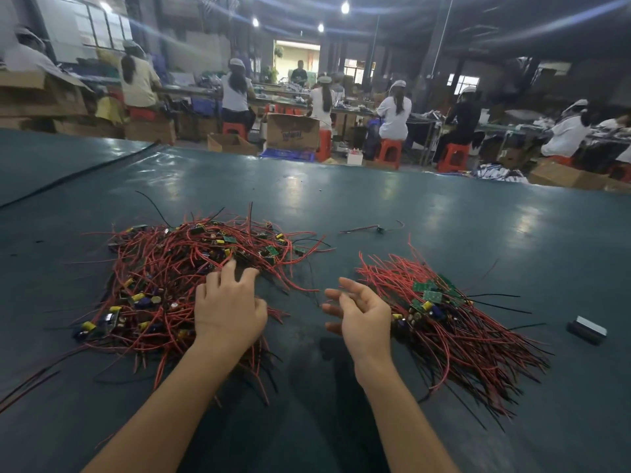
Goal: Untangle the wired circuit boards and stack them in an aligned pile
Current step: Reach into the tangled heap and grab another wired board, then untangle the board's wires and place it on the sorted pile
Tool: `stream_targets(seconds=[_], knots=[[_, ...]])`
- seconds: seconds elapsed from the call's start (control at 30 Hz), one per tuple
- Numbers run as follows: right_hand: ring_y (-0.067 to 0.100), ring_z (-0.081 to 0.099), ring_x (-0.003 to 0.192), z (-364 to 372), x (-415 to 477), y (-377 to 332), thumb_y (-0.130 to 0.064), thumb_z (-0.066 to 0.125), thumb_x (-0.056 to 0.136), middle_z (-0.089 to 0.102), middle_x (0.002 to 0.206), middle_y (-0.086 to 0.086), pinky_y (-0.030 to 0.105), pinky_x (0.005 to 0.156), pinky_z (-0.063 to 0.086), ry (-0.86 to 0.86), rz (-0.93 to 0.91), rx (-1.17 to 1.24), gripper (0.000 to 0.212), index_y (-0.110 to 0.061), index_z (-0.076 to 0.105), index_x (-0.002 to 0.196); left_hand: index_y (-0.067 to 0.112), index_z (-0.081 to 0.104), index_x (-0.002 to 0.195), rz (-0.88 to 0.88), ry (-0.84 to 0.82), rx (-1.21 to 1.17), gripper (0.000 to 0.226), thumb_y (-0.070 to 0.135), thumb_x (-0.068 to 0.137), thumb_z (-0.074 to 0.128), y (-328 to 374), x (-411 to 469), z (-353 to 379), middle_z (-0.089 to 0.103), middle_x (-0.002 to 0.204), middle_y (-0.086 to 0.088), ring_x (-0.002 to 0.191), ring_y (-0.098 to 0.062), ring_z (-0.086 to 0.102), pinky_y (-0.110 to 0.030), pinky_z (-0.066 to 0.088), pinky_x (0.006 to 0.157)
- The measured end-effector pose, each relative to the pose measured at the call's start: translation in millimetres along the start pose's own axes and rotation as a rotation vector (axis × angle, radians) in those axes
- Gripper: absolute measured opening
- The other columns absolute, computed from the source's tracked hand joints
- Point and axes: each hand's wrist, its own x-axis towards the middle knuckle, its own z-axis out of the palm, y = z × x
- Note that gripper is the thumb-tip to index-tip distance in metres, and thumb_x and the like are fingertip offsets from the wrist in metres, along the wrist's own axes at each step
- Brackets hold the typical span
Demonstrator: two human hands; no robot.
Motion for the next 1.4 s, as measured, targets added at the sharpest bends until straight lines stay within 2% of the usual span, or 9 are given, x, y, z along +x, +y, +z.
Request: stream_targets(seconds=[0.2, 0.57, 0.67, 0.8, 0.93, 1.1, 1.2, 1.3, 1.4], knots=[[0.011, 0.069, 0.065, -2.1, -9.9, 1.7, 0.003, 0.05, 0.098, 0.074, 0.085, 0.003, 0.023, 0.048, 0.051, 0.004, 0.024, 0.007, 0.026, -0.017, 0.066, 0.1, 0.014, 0.057, 0.129, 0.064, -0.105, -0.085, 0.032, 0.022, 0.1, 0.045, -3.8, 4.2, 5.8, 0.059, 0.118, -0.008, 0.107, -0.027, 0.057, -0.038, 0.043, 0.093], [0.018, 0.071, 0.076, 8.0, -22.2, 7.3, -0.014, 0.052, 0.101, 0.074, 0.087, 0.002, 0.033, 0.057, 0.059, -0.086, -0.056, -0.152, 0.018, -0.021, 0.069, 0.098, 0.003, 0.07, 0.108, 0.438, 0.171, -0.505, 0.02, 0.001, 0.091, 0.06, 21.3, -14.9, -7.3, 0.067, 0.089, -0.003, 0.078, -0.019, 0.062, -0.033, 0.052, 0.076], [0.019, 0.072, 0.084, 9.3, -21.7, 2.7, -0.029, 0.041, 0.106, 0.074, 0.093, 0.009, 0.03, 0.064, 0.059, -0.162, -0.001, -0.037, 0.035, -0.01, 0.07, 0.105, 0.009, 0.07, 0.1, 0.609, 0.174, -0.563, 0.016, 0.007, 0.087, 0.06, 38.8, -28.8, -12.6, 0.068, 0.088, 0.003, 0.078, -0.007, 0.058, -0.018, 0.043, 0.078], [0.02, 0.069, 0.104, 8.0, -16.7, -2.5, -0.034, 0.042, 0.104, 0.072, 0.11, 0.011, 0.031, 0.091, 0.056, -0.188, 0.086, 0.143, 0.035, -0.012, 0.067, 0.113, 0.01, 0.067, 0.094, 0.703, 0.091, -0.657, 0.02, 0.02, 0.086, 0.052, 49.8, -41.2, -12.7, 0.068, 0.084, 0.004, 0.074, -0.008, 0.055, -0.021, 0.045, 0.073], [0.028, 0.07, 0.091, 3.9, -12.9, -5.0, -0.014, 0.06, 0.095, 0.072, 0.102, 0.023, 0.035, 0.079, 0.059, -0.195, 0.179, 0.316, 0.017, -0.005, 0.072, 0.103, 0.012, 0.063, 0.087, 0.751, 0.052, -0.756, 0.013, 0.023, 0.087, 0.056, 47.8, -41.7, -13.1, 0.061, 0.07, 0.005, 0.058, -0.011, 0.053, -0.025, 0.045, 0.057], [0.014, 0.067, 0.064, -0.2, -11.0, -3.5, 0.001, 0.069, 0.085, 0.073, 0.075, 0.005, 0.023, 0.055, 0.054, -0.141, 0.138, 0.299, 0.014, -0.011, 0.075, 0.083, 0.014, 0.058, 0.079, 0.424, 0.204, -1.045, 0.02, 0.029, 0.091, 0.052, 51.2, -35.2, -8.7, 0.058, 0.072, 0.001, 0.059, -0.015, 0.058, -0.028, 0.048, 0.054], [0.009, 0.068, 0.067, -0.9, -9.9, -0.7, -0.003, 0.067, 0.09, 0.075, 0.077, 0.0, 0.02, 0.055, 0.053, -0.099, 0.052, 0.144, 0.017, -0.017, 0.075, 0.084, 0.016, 0.056, 0.074, 0.112, 0.074, -1.149, 0.027, 0.031, 0.097, 0.05, 45.3, -24.4, -0.8, 0.058, 0.062, -0.005, 0.054, -0.015, 0.058, -0.026, 0.046, 0.055], [0.01, 0.069, 0.078, 1.8, -11.2, 7.2, -0.009, 0.064, 0.093, 0.075, 0.084, -0.003, 0.021, 0.067, 0.055, -0.074, -0.098, -0.148, 0.016, -0.022, 0.072, 0.089, 0.021, 0.06, 0.086, 0.117, 0.012, -0.778, 0.008, 0.015, 0.09, 0.063, 34.1, -20.4, 11.6, 0.06, 0.083, 0.001, 0.073, -0.009, 0.058, -0.026, 0.048, 0.07], [-0.001, 0.064, 0.077, 3.6, -15.5, 13.6, -0.011, 0.063, 0.093, 0.07, 0.086, -0.012, 0.009, 0.07, 0.048, -0.071, -0.228, -0.334, 0.014, -0.023, 0.069, 0.096, 0.016, 0.062, 0.113, 0.199, 0.06, -0.435, 0.034, 0.012, 0.079, 0.067, 29.6, -22.2, 15.1, 0.054, 0.113, -0.002, 0.104, -0.021, 0.052, -0.036, 0.044, 0.091]])
